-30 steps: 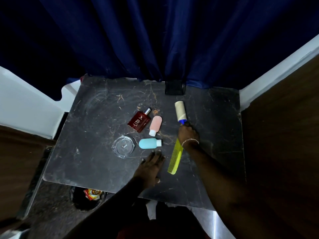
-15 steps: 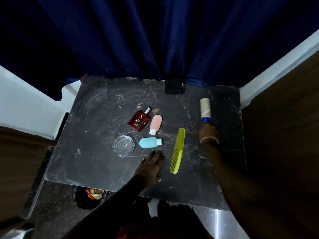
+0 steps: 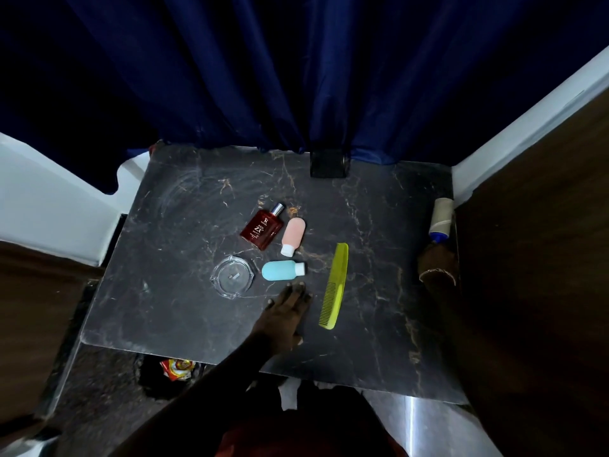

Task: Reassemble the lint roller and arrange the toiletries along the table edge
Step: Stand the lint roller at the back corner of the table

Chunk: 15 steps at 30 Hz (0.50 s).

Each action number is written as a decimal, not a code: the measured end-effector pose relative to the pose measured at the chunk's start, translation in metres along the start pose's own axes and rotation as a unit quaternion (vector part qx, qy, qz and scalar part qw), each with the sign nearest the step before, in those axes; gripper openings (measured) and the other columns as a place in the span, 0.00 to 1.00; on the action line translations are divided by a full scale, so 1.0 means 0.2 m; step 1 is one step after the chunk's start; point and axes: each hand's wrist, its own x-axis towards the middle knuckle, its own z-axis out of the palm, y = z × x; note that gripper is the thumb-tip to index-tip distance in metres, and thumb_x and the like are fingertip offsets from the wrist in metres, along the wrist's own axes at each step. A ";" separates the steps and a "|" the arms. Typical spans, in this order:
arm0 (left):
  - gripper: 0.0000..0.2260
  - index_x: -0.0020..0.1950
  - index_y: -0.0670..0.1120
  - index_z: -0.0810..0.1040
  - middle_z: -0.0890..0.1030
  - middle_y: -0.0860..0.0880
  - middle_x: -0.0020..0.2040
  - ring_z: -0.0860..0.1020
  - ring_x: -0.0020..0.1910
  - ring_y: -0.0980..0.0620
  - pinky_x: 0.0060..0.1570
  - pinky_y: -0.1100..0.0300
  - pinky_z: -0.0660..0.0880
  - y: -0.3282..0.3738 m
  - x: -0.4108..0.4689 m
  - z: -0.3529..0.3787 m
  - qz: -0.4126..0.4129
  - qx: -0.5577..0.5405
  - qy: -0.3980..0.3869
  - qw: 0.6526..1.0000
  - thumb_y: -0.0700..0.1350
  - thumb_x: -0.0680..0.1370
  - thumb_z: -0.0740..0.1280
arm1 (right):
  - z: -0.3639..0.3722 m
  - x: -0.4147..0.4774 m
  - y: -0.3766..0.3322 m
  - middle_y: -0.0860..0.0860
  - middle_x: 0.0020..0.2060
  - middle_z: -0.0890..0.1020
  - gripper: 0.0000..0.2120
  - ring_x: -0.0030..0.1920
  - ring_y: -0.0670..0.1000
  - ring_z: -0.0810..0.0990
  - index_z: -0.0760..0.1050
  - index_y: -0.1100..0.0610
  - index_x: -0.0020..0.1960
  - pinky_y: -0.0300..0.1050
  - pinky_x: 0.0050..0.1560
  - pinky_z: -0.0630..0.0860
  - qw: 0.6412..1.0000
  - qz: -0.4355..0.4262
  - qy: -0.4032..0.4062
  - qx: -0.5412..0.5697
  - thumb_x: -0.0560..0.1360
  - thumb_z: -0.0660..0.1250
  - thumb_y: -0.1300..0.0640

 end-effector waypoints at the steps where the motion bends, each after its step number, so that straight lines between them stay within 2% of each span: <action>1: 0.48 0.85 0.52 0.44 0.37 0.49 0.85 0.40 0.84 0.42 0.80 0.35 0.56 0.00 0.00 0.00 0.000 -0.002 -0.001 1.000 0.56 0.75 0.71 | 0.01 -0.01 -0.03 0.67 0.61 0.77 0.19 0.61 0.66 0.78 0.71 0.69 0.66 0.57 0.59 0.75 1.000 0.004 0.006 -0.006 0.84 0.53 0.57; 6: 0.48 0.85 0.52 0.43 0.37 0.50 0.85 0.39 0.84 0.43 0.80 0.35 0.55 0.00 0.00 0.01 -0.003 -0.003 0.000 1.000 0.56 0.75 0.71 | 0.05 -0.06 -0.22 0.67 0.62 0.78 0.20 0.63 0.67 0.77 0.73 0.67 0.66 0.59 0.63 0.74 0.999 -0.010 -0.034 0.013 0.84 0.55 0.55; 9: 0.48 0.85 0.52 0.43 0.36 0.50 0.84 0.39 0.84 0.43 0.80 0.35 0.55 0.00 0.00 0.01 -0.003 -0.001 0.002 1.000 0.56 0.75 0.71 | 0.09 -0.11 -0.34 0.66 0.61 0.78 0.18 0.63 0.66 0.78 0.73 0.68 0.66 0.57 0.62 0.75 0.998 -0.039 -0.048 0.009 0.83 0.55 0.57; 12: 0.48 0.85 0.52 0.43 0.36 0.51 0.84 0.39 0.84 0.43 0.79 0.35 0.56 0.00 0.00 0.02 -0.005 -0.003 0.005 1.000 0.56 0.75 0.71 | 0.13 -0.19 -0.43 0.65 0.61 0.79 0.19 0.62 0.66 0.79 0.70 0.67 0.66 0.56 0.61 0.76 0.997 -0.066 -0.051 0.000 0.84 0.53 0.54; 15: 0.48 0.85 0.52 0.43 0.37 0.51 0.85 0.40 0.84 0.43 0.79 0.34 0.56 0.00 0.00 0.02 -0.007 -0.009 0.010 1.000 0.56 0.74 0.72 | 0.17 -0.26 -0.50 0.64 0.59 0.81 0.18 0.61 0.65 0.80 0.71 0.65 0.64 0.55 0.60 0.76 0.993 -0.105 -0.055 -0.022 0.83 0.54 0.54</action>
